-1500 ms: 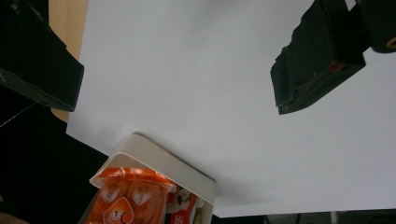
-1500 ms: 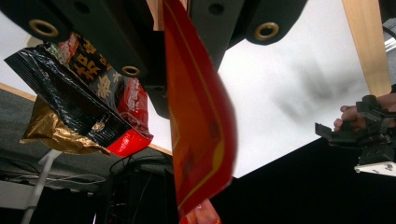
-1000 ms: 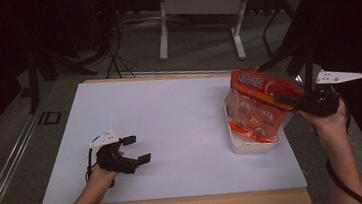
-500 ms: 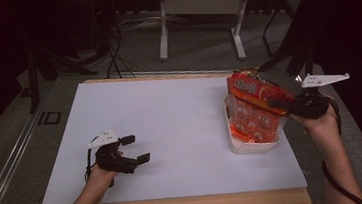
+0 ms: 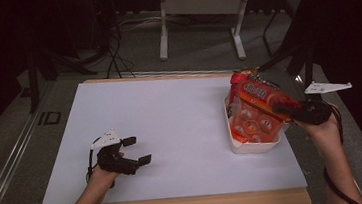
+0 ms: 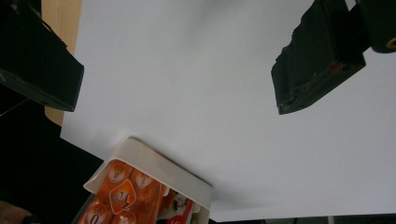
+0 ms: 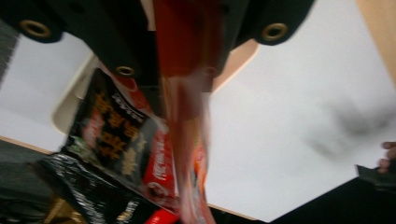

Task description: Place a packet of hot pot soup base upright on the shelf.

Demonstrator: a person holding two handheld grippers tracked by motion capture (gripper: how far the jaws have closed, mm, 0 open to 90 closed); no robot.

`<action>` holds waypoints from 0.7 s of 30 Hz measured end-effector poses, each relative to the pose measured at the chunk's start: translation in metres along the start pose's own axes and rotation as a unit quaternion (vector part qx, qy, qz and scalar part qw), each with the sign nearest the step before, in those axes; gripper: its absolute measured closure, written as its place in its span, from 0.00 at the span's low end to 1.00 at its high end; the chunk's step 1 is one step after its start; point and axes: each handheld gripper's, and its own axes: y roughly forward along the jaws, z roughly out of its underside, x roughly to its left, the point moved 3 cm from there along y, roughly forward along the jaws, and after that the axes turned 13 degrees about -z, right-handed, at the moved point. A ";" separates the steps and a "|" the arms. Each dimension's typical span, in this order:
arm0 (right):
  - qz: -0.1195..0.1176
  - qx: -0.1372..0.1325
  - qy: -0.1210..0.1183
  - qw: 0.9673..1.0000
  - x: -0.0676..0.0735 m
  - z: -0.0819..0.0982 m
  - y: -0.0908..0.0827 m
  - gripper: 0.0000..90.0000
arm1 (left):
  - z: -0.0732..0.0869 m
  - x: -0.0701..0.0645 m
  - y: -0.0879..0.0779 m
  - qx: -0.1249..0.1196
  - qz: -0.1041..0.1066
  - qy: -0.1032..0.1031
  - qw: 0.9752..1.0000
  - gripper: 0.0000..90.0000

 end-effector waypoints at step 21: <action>-0.011 -0.121 -0.060 0.991 0.074 -0.063 -0.014 0.26 | 0.002 -0.001 0.000 0.001 0.000 0.001 1.000 0.02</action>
